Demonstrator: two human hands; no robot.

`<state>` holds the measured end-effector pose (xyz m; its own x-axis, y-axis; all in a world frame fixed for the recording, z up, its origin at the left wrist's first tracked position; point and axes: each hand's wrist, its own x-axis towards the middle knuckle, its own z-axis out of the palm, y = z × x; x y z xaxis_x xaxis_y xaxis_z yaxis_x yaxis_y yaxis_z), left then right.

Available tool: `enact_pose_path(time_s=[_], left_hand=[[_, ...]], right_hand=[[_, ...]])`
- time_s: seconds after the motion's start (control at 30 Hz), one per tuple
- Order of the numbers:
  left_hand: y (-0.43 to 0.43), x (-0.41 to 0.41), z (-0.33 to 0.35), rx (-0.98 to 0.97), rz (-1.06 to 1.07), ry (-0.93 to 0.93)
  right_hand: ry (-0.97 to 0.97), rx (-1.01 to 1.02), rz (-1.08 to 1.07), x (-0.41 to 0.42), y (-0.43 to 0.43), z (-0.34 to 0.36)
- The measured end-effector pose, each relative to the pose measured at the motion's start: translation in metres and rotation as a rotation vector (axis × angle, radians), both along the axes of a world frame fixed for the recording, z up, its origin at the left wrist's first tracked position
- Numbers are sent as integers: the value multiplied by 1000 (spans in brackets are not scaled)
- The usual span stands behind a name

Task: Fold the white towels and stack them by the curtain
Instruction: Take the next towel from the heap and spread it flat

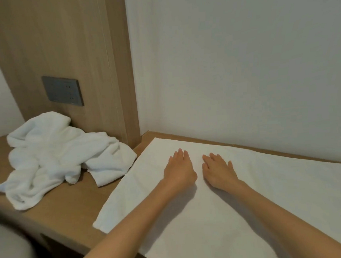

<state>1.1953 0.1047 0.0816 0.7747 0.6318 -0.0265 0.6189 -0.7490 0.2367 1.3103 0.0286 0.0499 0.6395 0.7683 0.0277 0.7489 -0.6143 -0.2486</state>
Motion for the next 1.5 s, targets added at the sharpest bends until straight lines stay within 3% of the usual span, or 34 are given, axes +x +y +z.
enact_pose_path(time_s=[0.1, 0.37, 0.67, 0.8, 0.9, 1.07, 1.2, 1.33, 1.5], left_hand=[[-19, -10, -13, -24, 8, 67], [20, -62, -40, 23, 117, -80], [60, -121, -30, 20, 19, -25], [46, -113, -21, 64, 40, -32], [22, -87, -9, 45, -34, -72], [-42, -15, 8, 39, -201, -141], [-95, 47, 1, 29, -296, -92], [-129, 90, -14, -66, -209, -14], [-128, 107, -35, 23, -129, 41]], right_hand=[[-23, -34, 14, -17, -15, -6], [-43, -26, -19, -34, -29, -7], [-52, -1, -21, -36, -30, -5], [40, 56, 18, -35, -33, 4], [223, 257, -7, -26, -47, 21], [38, 342, -63, 2, -90, 46], [-2, 147, -165, 34, -136, 35], [10, -116, -244, 58, -175, 11], [7, -134, -336, 82, -210, -3]])
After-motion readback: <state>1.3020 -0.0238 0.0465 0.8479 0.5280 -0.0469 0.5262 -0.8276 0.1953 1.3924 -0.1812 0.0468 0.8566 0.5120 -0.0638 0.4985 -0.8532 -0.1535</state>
